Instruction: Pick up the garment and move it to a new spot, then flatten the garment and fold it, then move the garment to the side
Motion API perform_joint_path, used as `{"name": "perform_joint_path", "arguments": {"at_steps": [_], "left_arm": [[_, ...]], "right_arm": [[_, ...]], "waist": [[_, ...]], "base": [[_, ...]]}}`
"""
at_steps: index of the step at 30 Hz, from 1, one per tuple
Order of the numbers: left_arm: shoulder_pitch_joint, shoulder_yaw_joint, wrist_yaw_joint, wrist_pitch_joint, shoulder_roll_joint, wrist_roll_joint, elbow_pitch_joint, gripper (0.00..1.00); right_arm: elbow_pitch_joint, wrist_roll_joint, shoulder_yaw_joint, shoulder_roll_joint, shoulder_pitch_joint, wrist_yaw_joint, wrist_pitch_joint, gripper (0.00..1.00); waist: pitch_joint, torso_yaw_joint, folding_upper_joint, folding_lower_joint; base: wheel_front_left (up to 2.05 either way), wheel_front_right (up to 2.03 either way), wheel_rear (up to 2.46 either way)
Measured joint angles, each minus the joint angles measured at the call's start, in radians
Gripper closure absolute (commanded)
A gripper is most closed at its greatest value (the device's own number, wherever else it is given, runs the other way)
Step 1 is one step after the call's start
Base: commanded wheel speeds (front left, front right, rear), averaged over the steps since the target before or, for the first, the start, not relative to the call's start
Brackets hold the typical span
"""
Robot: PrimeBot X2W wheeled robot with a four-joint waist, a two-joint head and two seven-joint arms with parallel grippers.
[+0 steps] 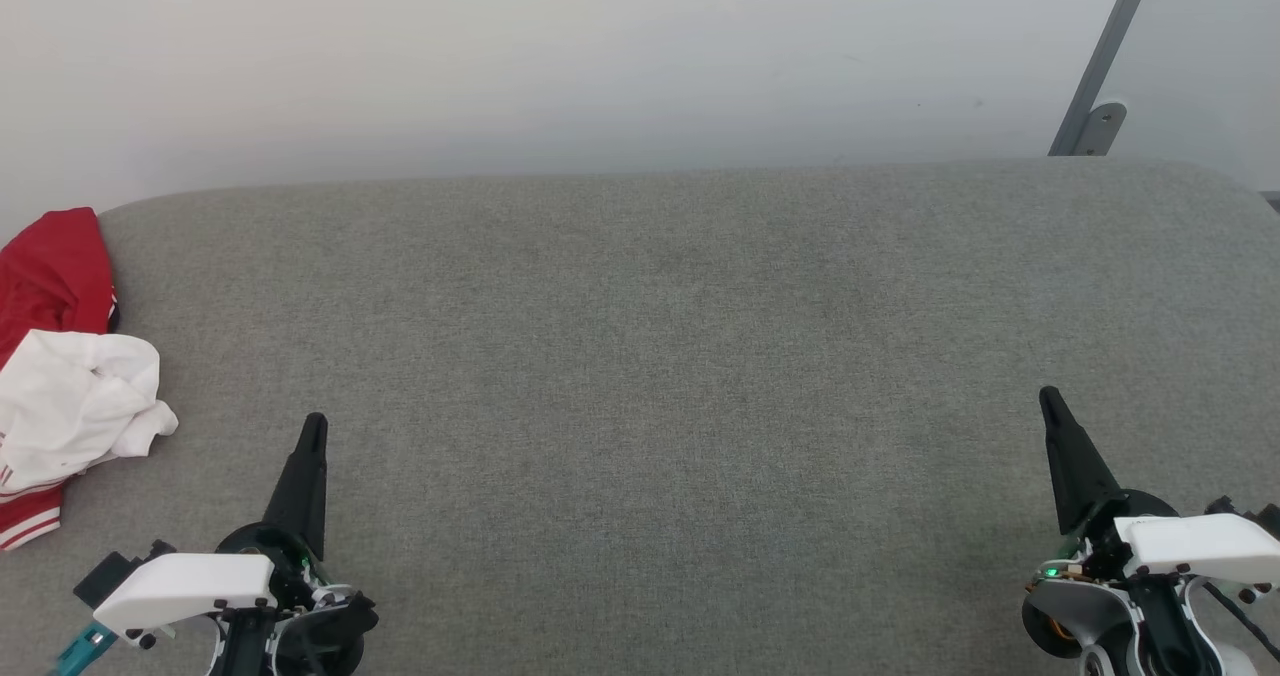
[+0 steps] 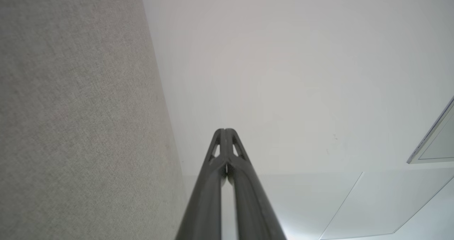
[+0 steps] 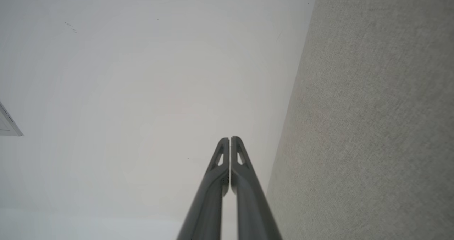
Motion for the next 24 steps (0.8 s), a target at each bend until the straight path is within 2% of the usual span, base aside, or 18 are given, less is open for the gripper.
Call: {"name": "perform_joint_path", "arguments": {"at_steps": [6, 7, 16, 24], "left_arm": [[0.000, 0.000, 0.000, 0.000, 0.000, 0.000, 0.000, 1.00], [0.000, 0.000, 0.000, 0.000, 0.000, 0.000, 0.000, 0.00], [0.050, -0.008, 0.007, -0.012, -0.014, 0.000, 0.026, 0.00], [0.058, -0.030, 0.041, -0.052, 0.008, 0.046, -0.017, 0.00]], "right_arm": [[0.000, 0.000, 0.000, 0.000, 0.000, 0.000, 0.000, 1.00], [0.000, 0.000, 0.000, 0.000, 0.000, 0.000, 0.000, 0.00], [0.041, -0.009, 0.016, 0.007, 0.045, 0.000, -0.016, 0.00], [0.039, -0.098, 0.047, -0.001, 0.035, 0.000, -0.053, 0.00]], "waist": [[0.000, 0.000, 0.0000, 0.0000], [0.000, 0.000, 0.0000, 0.0000], [0.000, 0.000, 0.0000, 0.0000], [0.000, -0.001, 0.0000, 0.0000]], "base": [[0.00, 0.00, 0.00], [0.00, 0.00, 0.00], [0.00, 0.00, 0.00], [0.00, 0.00, 0.00]]}}
